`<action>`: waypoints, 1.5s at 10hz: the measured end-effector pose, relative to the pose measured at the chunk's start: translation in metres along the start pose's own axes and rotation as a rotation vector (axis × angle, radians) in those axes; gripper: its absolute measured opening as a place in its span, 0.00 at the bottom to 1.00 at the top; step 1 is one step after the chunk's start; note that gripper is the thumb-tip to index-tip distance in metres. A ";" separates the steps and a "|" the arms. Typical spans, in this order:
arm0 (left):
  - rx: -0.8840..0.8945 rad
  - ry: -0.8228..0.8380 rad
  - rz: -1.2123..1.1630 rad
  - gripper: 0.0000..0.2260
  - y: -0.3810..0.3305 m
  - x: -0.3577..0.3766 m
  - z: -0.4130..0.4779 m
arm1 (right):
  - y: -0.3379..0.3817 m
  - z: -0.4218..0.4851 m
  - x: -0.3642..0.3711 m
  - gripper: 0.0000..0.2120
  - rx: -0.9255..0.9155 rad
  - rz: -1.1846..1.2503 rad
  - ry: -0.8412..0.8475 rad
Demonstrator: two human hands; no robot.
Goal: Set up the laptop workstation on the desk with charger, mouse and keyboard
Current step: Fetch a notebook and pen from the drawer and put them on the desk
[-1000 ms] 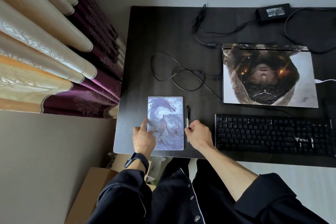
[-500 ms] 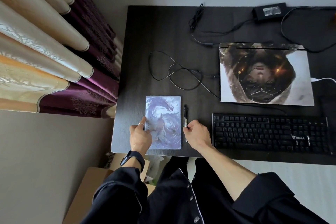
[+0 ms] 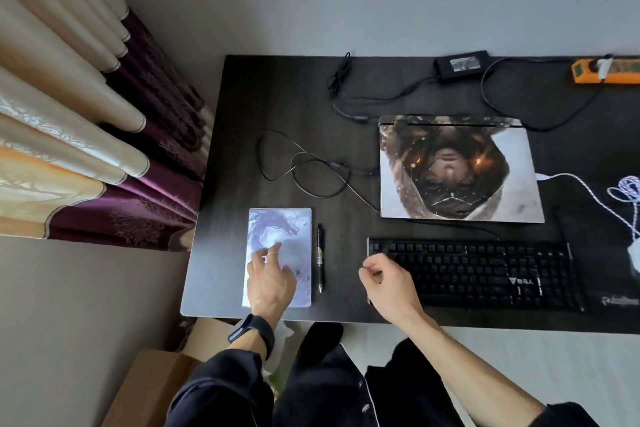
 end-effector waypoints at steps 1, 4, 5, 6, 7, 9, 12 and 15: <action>0.109 0.000 0.003 0.22 -0.047 0.021 -0.020 | -0.022 -0.009 -0.037 0.01 -0.030 -0.007 -0.041; 0.405 0.039 0.215 0.26 -0.159 0.128 -0.103 | -0.135 -0.037 -0.165 0.07 -0.103 -0.182 -0.174; 0.413 0.042 0.312 0.29 -0.176 0.157 -0.122 | -0.175 -0.041 -0.192 0.14 -0.094 -0.310 -0.156; 0.353 0.091 0.405 0.32 -0.178 0.181 -0.135 | -0.209 -0.044 -0.208 0.23 -0.064 -0.457 -0.118; 0.300 0.111 0.430 0.32 -0.175 0.191 -0.141 | -0.237 -0.046 -0.207 0.30 -0.037 -0.576 -0.028; 0.294 0.122 0.430 0.30 -0.175 0.195 -0.139 | -0.260 -0.046 -0.195 0.34 -0.026 -0.623 0.075; 0.300 0.095 0.386 0.30 -0.174 0.196 -0.138 | -0.200 -0.044 -0.254 0.24 -0.051 -0.253 0.121; 0.304 0.095 0.394 0.30 -0.177 0.199 -0.139 | 0.026 -0.137 -0.505 0.12 -0.681 0.281 -0.463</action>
Point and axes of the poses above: each hand's wrist, its own z-axis towards the middle knuckle, its own x-axis out of the palm, y = z × x, the point moved 9 cm from there along z, towards the middle knuckle, and after that the axes turned 6 degrees about -x, right-handed, at the moved point
